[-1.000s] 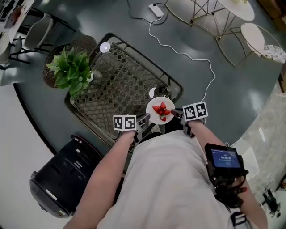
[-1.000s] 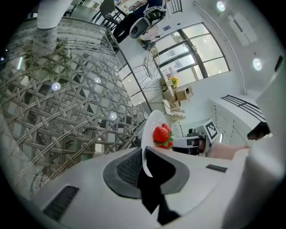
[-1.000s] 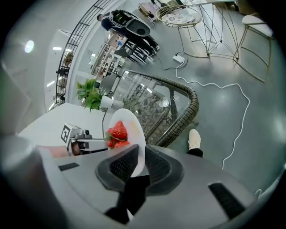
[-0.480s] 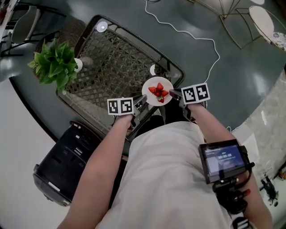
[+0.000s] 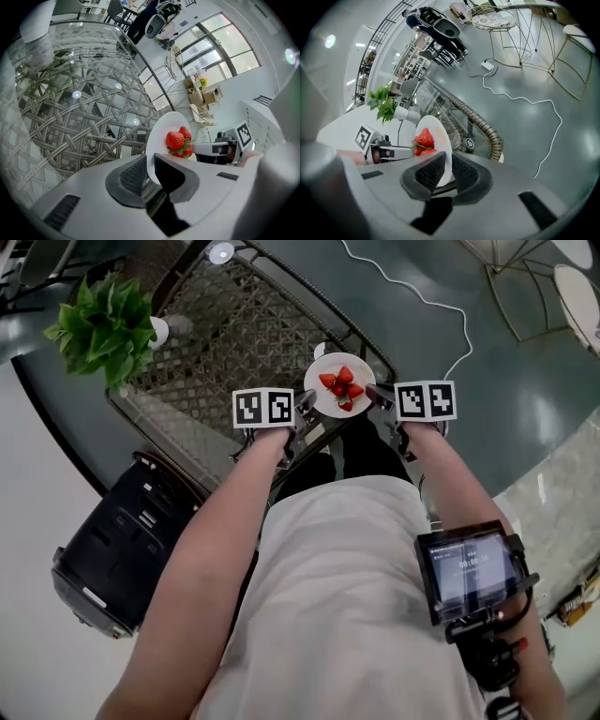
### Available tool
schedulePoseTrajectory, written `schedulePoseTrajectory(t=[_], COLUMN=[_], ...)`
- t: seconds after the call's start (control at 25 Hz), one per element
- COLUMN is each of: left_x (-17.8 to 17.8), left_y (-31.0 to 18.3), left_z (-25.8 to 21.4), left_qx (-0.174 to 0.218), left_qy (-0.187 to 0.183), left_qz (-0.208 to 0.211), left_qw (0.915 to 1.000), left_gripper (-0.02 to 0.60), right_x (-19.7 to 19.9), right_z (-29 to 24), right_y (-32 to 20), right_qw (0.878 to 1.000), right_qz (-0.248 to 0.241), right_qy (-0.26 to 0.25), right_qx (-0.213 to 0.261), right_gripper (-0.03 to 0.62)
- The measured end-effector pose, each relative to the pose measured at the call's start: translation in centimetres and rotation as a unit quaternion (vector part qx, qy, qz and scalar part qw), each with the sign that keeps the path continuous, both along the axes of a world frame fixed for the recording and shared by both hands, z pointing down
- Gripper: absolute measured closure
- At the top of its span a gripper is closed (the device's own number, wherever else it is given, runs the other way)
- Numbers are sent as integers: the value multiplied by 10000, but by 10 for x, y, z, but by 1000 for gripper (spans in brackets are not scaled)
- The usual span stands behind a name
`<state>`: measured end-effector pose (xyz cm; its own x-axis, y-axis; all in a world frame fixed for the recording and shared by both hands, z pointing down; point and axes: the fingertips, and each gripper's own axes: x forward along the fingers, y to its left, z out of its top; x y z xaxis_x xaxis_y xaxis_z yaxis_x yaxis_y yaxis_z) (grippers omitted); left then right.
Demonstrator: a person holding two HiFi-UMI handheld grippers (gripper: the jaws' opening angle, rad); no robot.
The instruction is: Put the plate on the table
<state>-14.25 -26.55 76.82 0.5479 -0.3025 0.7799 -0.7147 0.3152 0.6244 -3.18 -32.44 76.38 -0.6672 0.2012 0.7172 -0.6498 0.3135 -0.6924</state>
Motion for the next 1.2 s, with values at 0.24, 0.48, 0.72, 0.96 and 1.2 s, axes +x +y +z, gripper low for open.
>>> schedulePoseTrajectory(t=[0.24, 0.48, 0.72, 0.96, 1.2], left_x=[4, 4, 7, 8, 7], left_y=[-13, -16, -16, -16, -16], left_z=[1, 2, 1, -1, -1], left_qx=[-28, -47, 6, -105, -256], left_qy=[-332, -467, -567, -845, -892], left_qz=[198, 306, 432, 661, 635], left_qw=[9992, 9984, 9975, 9942, 9937], left_gripper=[548, 545, 540, 529, 528], right_x=[6, 8, 7, 9, 9], right_z=[-1, 0, 0, 2, 2], right_y=[-10, -12, -16, -16, -16], right_qw=[9997, 9993, 9975, 9929, 9913], right_qz=[155, 191, -29, -356, -366], right_qy=[130, 213, 421, 741, 873], right_qx=[158, 253, 572, 861, 914], right_gripper=[549, 549, 549, 548, 548])
